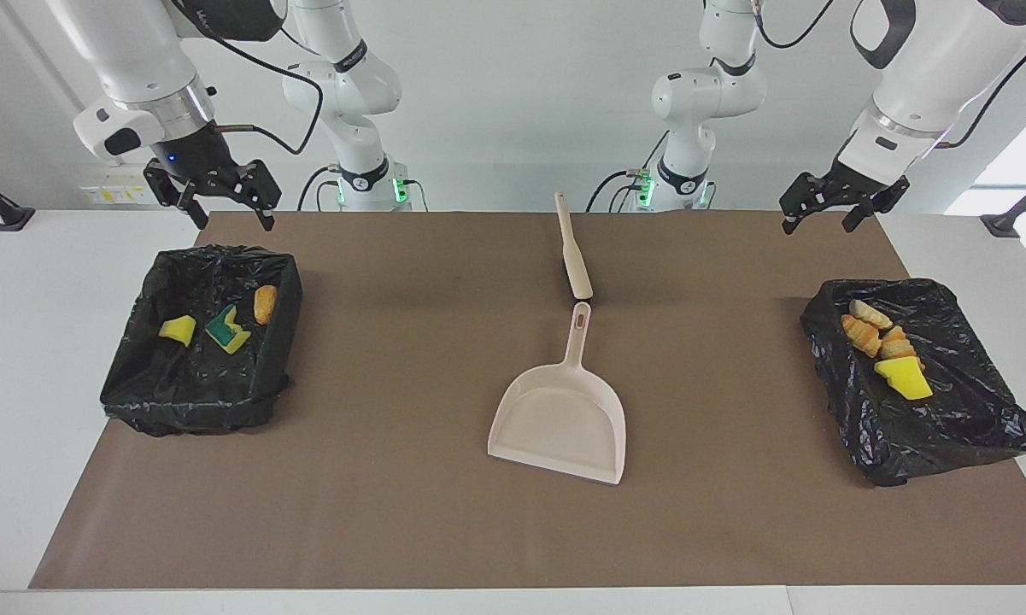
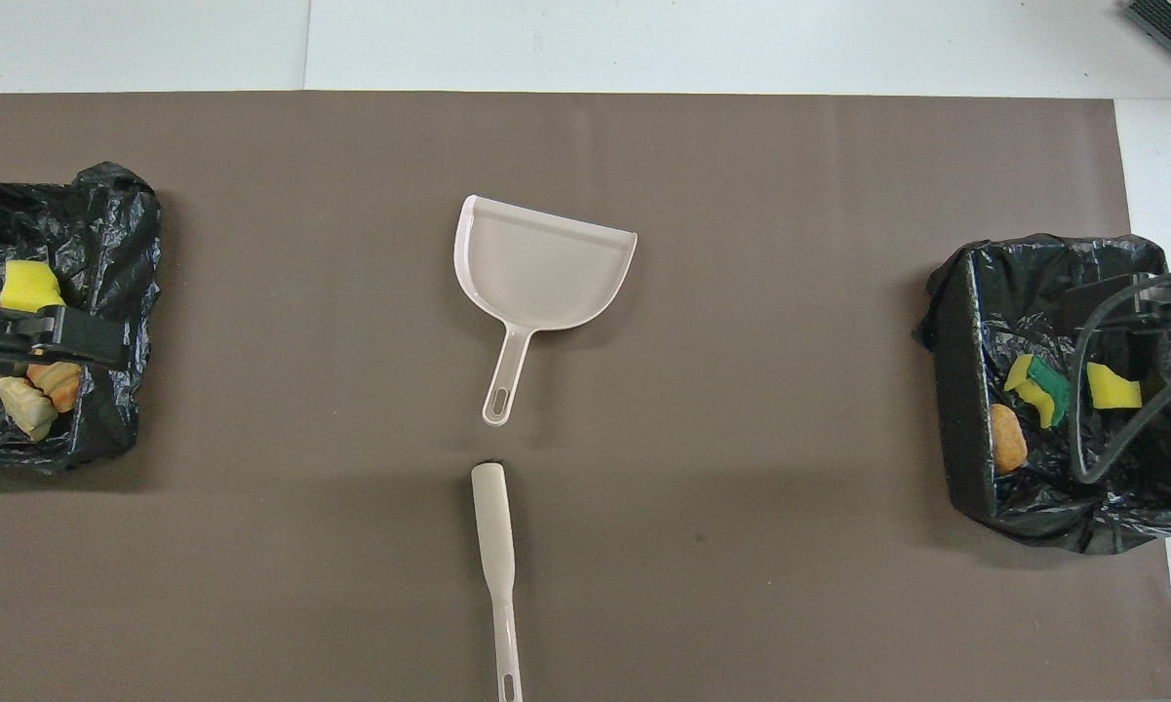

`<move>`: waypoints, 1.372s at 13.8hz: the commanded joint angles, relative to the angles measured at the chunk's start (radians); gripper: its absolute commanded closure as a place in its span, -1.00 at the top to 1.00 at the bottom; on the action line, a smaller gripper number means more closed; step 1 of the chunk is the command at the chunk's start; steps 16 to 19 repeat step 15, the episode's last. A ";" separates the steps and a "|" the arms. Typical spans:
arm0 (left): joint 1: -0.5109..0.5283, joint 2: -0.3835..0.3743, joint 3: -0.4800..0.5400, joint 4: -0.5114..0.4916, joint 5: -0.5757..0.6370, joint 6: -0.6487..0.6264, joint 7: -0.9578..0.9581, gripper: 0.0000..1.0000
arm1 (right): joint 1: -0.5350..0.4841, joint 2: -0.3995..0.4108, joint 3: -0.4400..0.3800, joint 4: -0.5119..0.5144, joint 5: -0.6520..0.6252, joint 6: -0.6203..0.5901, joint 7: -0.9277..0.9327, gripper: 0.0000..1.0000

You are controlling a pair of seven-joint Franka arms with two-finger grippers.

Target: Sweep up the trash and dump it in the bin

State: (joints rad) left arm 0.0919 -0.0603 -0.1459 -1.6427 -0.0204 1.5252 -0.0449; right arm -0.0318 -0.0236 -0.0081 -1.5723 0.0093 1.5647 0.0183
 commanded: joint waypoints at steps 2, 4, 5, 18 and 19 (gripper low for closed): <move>0.006 -0.012 -0.004 0.050 -0.007 -0.031 -0.006 1.00 | -0.005 -0.018 0.005 -0.018 0.014 0.001 0.022 1.00; 0.006 -0.021 -0.001 0.041 -0.009 -0.031 -0.006 1.00 | -0.005 -0.018 0.005 -0.018 0.014 0.001 0.022 1.00; 0.006 -0.024 0.003 0.040 -0.009 -0.030 -0.019 1.00 | -0.007 -0.018 0.005 -0.018 0.014 0.001 0.020 1.00; 0.006 -0.024 0.003 0.049 -0.050 -0.019 -0.015 1.00 | -0.003 -0.012 0.007 0.021 0.012 -0.080 0.025 1.00; 0.006 -0.024 0.003 0.049 -0.050 -0.019 -0.015 1.00 | -0.003 -0.012 0.007 0.021 0.012 -0.080 0.025 1.00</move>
